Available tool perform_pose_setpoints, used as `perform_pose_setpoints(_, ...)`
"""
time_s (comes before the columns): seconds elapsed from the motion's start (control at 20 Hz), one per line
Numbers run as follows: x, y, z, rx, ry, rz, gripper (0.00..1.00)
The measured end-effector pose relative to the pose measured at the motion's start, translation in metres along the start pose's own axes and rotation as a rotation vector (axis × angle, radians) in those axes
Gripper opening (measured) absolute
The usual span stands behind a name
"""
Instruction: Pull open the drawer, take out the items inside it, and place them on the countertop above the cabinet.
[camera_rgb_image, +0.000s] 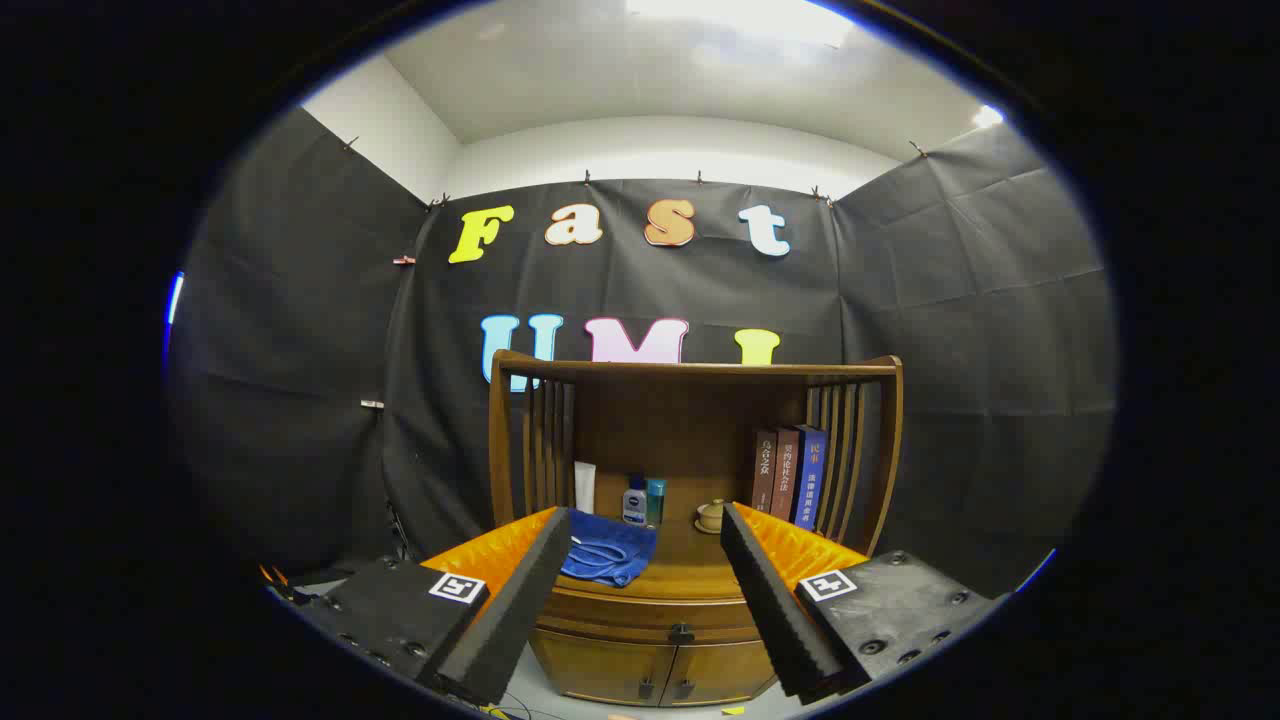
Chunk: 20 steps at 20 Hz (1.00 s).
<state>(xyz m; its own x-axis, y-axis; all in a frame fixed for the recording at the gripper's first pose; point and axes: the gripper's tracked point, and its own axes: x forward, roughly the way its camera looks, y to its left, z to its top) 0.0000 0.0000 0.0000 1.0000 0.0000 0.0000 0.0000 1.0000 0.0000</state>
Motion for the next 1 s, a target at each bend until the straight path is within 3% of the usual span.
perform_pose_setpoints(1.0,0.024,-0.012,-0.007,0.009,0.019,-0.043,0.98)
